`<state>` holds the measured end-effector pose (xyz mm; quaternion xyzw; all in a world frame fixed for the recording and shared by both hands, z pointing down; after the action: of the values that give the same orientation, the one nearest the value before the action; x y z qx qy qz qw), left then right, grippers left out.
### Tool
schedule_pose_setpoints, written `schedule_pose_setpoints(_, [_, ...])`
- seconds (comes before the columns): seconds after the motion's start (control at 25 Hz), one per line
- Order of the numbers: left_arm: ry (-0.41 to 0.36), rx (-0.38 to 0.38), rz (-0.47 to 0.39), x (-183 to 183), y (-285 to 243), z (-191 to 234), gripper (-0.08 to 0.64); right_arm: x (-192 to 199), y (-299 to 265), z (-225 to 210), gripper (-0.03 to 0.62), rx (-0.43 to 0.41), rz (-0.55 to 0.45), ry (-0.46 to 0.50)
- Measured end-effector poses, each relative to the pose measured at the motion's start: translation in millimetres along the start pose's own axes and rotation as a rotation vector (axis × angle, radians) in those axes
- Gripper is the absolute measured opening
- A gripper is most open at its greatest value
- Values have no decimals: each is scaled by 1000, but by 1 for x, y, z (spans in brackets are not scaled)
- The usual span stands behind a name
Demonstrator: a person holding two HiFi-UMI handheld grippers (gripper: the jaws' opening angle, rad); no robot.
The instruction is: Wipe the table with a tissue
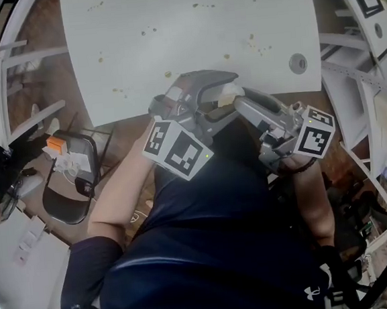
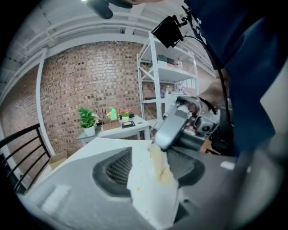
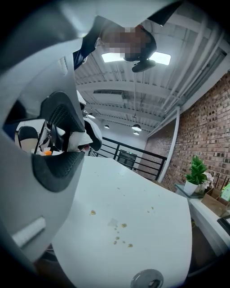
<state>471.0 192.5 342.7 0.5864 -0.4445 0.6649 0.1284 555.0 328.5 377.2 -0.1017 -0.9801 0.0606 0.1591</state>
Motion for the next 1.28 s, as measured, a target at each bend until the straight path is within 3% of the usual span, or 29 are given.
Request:
schedule_pose_setpoints(0.12, [-86,11,38,0,-4,-4,241,2,1,-7,143,-9,26,-16])
schedule_pose_setpoints(0.24, [-253,62,126,1,-8,-13,247,5,3,-13,128,1,64,-11])
schedule_pose_setpoints(0.28, [-305,94,171,3,-10,-17,288,5,5,-16,30,11,66,-10])
schedule_pose_setpoints(0.36, [-340,149,225,9,-14,-23,314,2,11,-22,19,38,57,3])
schedule_pose_setpoints(0.48, [-218,150,191,17,-15,-23,313,-5,19,-30,17,79,29,10])
schedule_pose_setpoints(0.64, [-34,67,150,32,-14,-14,313,-16,27,-40,17,88,-31,-2])
schedule_pose_setpoints(0.84, [165,-7,69,37,-13,-9,298,-45,35,-70,16,200,-98,38])
schedule_pose_setpoints(1.0, [323,-100,-4,41,-4,-6,260,-64,30,-98,16,228,-126,18])
schedule_pose_setpoints(1.08, [369,-137,-22,43,5,-4,249,-71,24,-107,15,258,-120,30])
schedule_pose_setpoints(1.28, [402,-187,-34,48,25,-5,235,-84,9,-118,15,303,-101,55])
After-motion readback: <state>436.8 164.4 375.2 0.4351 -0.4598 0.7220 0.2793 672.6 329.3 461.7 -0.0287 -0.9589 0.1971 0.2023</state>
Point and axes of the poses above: the fingertips, and each gripper's own axes: y backward along the fingers, z to its left, x out of its underside, the point moved 10 cm from there along y, backward along the fingers, and after that the axes turned 1 degree about z, right-handed, at the moved point
